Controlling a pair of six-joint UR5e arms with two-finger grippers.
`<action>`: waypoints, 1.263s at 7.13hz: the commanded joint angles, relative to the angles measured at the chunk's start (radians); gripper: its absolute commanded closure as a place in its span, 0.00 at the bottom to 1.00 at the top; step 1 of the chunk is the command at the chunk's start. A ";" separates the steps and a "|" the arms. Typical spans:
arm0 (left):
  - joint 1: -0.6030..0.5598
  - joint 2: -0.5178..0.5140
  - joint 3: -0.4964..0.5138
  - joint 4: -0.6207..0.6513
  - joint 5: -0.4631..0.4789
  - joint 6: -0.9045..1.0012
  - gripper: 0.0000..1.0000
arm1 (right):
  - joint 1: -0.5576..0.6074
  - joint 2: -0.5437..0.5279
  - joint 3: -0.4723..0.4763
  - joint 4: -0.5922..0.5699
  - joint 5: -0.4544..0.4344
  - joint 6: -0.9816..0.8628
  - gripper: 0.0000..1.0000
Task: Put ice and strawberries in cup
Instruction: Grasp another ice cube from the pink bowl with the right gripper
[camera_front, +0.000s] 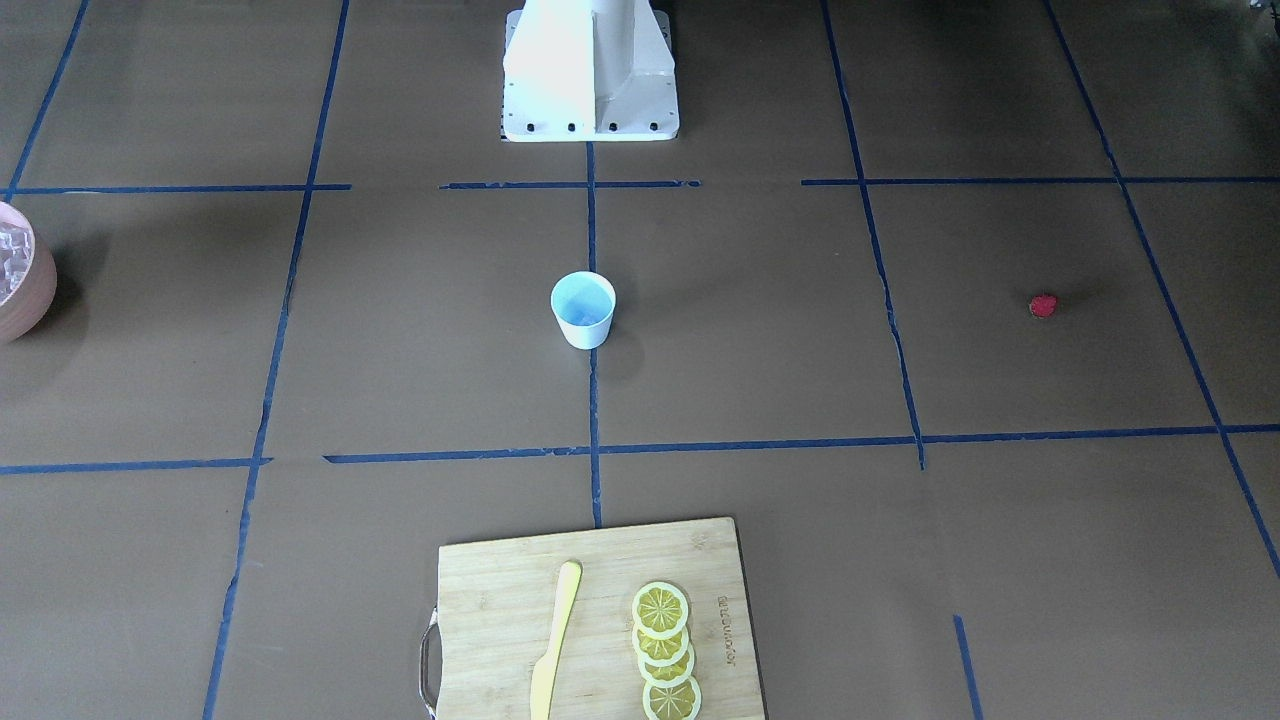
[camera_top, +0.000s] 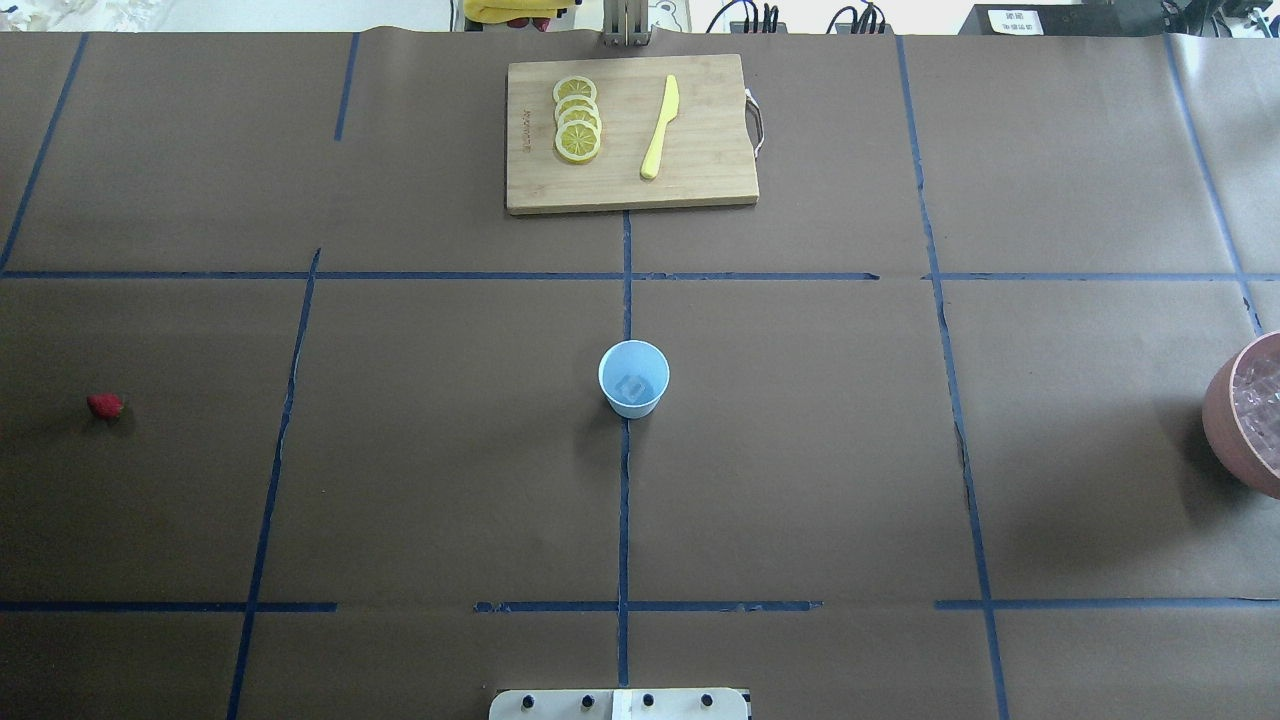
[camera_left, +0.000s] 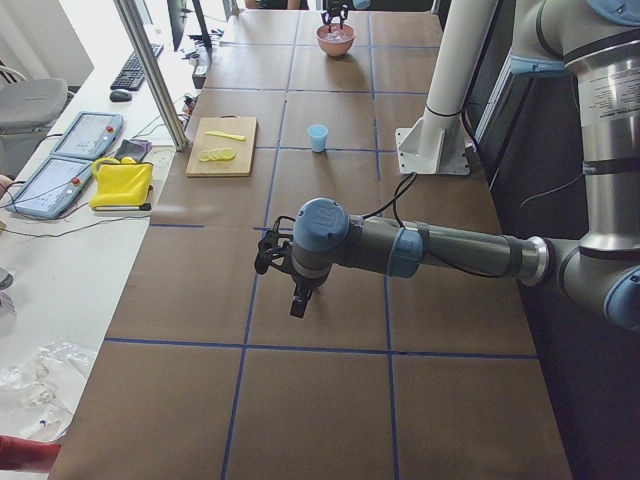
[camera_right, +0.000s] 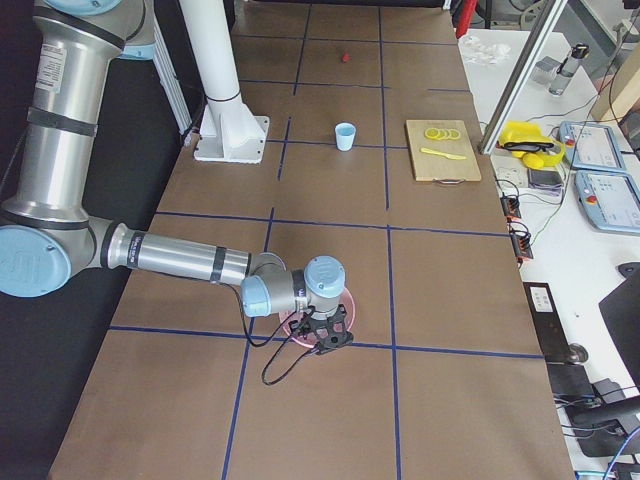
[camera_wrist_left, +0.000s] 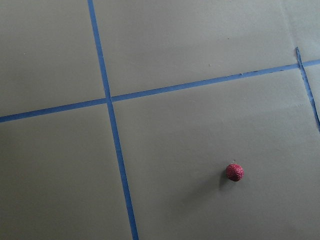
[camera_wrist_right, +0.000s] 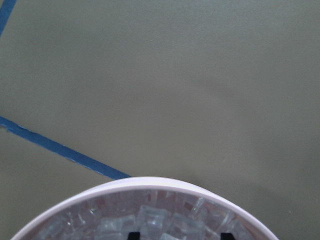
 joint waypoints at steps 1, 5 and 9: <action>0.001 0.000 0.002 0.000 0.000 0.000 0.00 | 0.001 -0.023 0.001 0.068 0.006 0.001 0.97; 0.001 0.002 0.011 0.000 0.000 0.002 0.00 | 0.004 -0.051 0.070 0.116 -0.011 0.004 1.00; 0.000 0.011 0.003 0.000 -0.002 -0.020 0.00 | 0.023 -0.069 0.223 0.106 -0.097 0.003 1.00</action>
